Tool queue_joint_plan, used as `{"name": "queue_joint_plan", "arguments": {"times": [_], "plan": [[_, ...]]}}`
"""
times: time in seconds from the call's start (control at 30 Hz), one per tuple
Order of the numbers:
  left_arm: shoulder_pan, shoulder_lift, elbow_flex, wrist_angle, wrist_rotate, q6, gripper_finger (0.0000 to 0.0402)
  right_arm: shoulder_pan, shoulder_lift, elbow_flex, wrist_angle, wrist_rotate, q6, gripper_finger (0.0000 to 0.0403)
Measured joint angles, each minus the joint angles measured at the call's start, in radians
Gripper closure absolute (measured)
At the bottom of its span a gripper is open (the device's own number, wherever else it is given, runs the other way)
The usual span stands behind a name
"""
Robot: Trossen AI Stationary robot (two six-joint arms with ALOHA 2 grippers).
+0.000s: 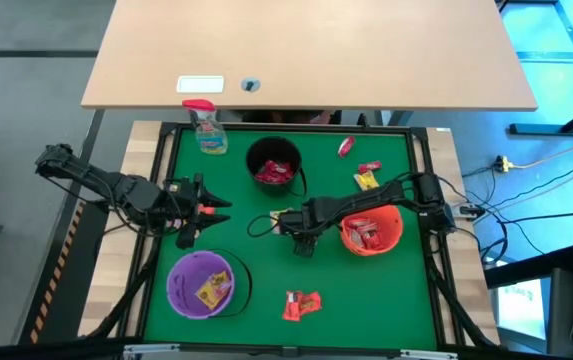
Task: Sort candy
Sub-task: Put the yellow candy into the violet bucket
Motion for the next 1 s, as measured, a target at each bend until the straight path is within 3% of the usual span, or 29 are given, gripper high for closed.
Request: {"name": "queue_joint_plan", "arguments": {"times": [0.17, 0.33, 0.77, 1.0], "plan": [[0.0, 0.0, 0.0, 0.0, 0.0, -0.002, 0.0246, 0.0, -0.008, -0.002, -0.01, -0.012, 0.002, 0.031], [0.0, 0.0, 0.0, 0.0, 0.0, -0.001, 0.0246, 0.0, -0.053, -0.009, -0.02, -0.034, 0.043, 0.0349], [0.0, 0.0, 0.0, 0.0, 0.047, -0.014, 0.0246, 0.071, -0.251, -0.005, 0.118, -0.021, 0.054, 0.0349], [0.0, 0.061, 0.001, 0.002, 0.073, 0.022, 0.0246, 0.133, -0.32, -0.004, 0.369, 0.059, -0.101, 0.0349]]}}
